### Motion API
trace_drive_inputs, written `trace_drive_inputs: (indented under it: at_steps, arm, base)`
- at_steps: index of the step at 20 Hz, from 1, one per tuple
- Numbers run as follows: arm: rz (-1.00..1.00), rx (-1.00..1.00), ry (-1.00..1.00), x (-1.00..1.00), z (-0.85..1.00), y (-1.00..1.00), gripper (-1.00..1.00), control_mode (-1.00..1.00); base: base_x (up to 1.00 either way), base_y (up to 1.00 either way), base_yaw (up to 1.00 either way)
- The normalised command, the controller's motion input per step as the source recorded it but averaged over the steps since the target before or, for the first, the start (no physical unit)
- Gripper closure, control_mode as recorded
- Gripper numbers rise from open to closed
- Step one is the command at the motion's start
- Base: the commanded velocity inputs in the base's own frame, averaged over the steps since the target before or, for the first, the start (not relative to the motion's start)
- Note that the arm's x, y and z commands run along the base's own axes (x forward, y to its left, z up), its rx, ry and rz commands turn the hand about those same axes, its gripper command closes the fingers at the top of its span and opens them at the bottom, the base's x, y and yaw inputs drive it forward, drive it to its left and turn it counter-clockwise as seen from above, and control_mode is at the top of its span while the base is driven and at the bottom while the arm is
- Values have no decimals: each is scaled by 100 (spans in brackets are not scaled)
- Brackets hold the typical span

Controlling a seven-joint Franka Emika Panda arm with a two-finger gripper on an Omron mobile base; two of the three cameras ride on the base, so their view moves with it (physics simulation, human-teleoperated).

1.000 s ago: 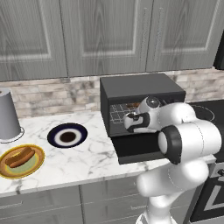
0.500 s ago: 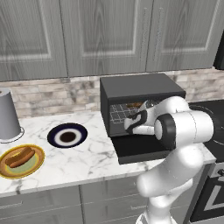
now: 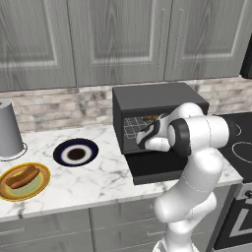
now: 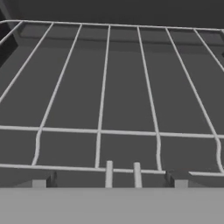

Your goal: Open the toaster oven door. Place the hotdog bun on the bottom rack in the toaster oven and place the chicken drumstick on the top rack.

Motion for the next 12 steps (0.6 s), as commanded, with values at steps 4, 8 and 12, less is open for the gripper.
trace_drive_inputs:
  at_steps: [4,8,12]
  arm:
    - [0,0,0,21,-12,0,-100,-100]
    - [0,0,0,-1,-5,-1,100,-100]
    - [0,0,0,-18,0,0,100,-100]
  base:
    - [0,0,0]
    - [0,0,0]
    - [0,0,0]
